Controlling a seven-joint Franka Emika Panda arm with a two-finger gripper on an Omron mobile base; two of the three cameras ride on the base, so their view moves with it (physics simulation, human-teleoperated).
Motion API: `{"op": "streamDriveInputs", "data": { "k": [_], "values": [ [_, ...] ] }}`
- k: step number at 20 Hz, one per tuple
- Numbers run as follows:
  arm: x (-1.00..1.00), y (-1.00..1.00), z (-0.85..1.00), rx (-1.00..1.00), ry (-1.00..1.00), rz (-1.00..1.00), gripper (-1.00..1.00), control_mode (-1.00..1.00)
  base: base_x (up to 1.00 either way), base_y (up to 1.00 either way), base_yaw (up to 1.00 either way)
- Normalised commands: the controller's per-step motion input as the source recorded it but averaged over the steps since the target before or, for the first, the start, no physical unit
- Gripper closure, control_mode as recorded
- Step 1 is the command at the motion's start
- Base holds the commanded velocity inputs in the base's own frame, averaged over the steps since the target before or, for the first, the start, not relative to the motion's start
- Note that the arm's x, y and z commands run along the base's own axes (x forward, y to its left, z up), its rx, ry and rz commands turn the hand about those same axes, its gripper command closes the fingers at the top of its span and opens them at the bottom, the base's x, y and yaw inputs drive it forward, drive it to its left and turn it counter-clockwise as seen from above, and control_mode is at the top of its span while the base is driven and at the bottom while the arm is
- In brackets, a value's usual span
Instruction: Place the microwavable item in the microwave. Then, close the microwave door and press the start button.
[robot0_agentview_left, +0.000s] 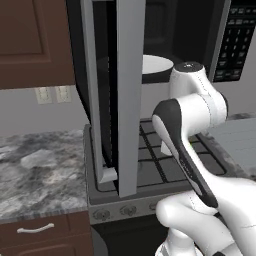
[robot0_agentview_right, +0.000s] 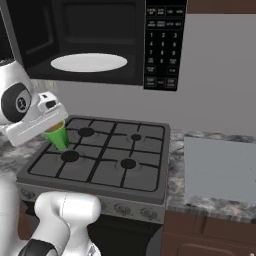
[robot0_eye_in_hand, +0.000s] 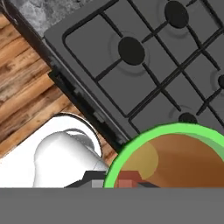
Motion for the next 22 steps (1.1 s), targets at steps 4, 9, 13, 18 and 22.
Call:
{"op": "streamDriveInputs", "data": {
  "k": [4,9,13,18,22],
  "values": [
    [-0.02,-0.05,1.00,-0.05,-0.33,0.26,1.00,-1.00,0.00,0.00,0.00],
    [-0.01,-0.06,0.96,-0.07,-0.43,0.21,1.00,-1.00,0.00,0.00,0.00],
    [0.00,0.00,0.63,-0.06,-0.37,0.19,1.00,-1.00,0.00,0.00,0.00],
    [0.33,0.00,0.32,-0.02,-0.14,0.15,1.00,-1.00,0.00,0.00,0.00],
    [0.67,0.00,0.16,0.00,-0.04,0.11,1.00,-1.00,0.00,0.00,0.00]
  ]
}}
